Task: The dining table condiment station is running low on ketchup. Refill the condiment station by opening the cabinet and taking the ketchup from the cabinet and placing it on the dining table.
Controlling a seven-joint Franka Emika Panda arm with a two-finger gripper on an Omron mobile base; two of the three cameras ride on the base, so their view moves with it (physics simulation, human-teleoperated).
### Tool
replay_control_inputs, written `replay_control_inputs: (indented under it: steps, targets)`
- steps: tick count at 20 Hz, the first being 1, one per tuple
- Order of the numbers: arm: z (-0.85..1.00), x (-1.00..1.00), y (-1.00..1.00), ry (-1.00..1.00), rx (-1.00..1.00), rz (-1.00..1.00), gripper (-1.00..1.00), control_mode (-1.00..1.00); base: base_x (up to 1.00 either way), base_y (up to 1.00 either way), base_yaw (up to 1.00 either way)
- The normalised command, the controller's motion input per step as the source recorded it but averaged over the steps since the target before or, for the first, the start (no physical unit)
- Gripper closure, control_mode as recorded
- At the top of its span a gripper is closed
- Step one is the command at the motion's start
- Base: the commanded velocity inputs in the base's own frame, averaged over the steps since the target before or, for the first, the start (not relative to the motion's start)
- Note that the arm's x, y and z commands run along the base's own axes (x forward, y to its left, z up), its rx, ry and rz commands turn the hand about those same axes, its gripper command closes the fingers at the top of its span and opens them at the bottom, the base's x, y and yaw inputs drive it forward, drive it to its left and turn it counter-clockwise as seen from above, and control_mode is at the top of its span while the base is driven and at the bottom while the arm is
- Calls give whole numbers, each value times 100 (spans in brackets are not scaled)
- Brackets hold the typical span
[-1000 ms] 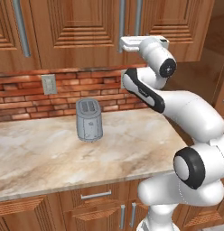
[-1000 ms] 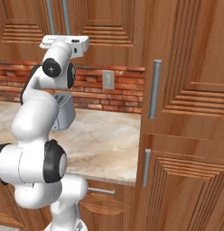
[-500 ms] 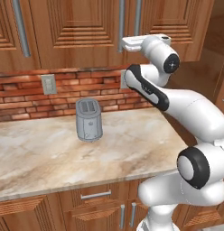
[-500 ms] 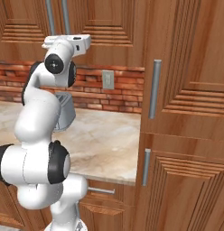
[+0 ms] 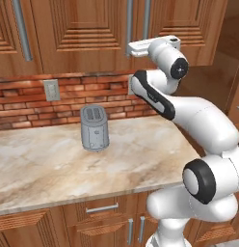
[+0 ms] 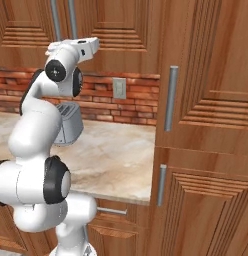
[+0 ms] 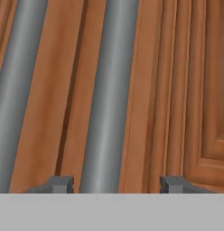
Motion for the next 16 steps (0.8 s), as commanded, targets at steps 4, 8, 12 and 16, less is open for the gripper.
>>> replay_control_inputs:
  steps: [4,8,12,16]
  targets:
    - [-24,51,58,0,-7,-12,100,-100,0,0,0]
    - [-12,44,16,5,-2,-3,100,-100,0,0,0]
    - [-9,10,9,8,-1,-1,100,-100,0,0,0]
    - [-3,-12,4,0,0,-2,100,-100,0,0,0]
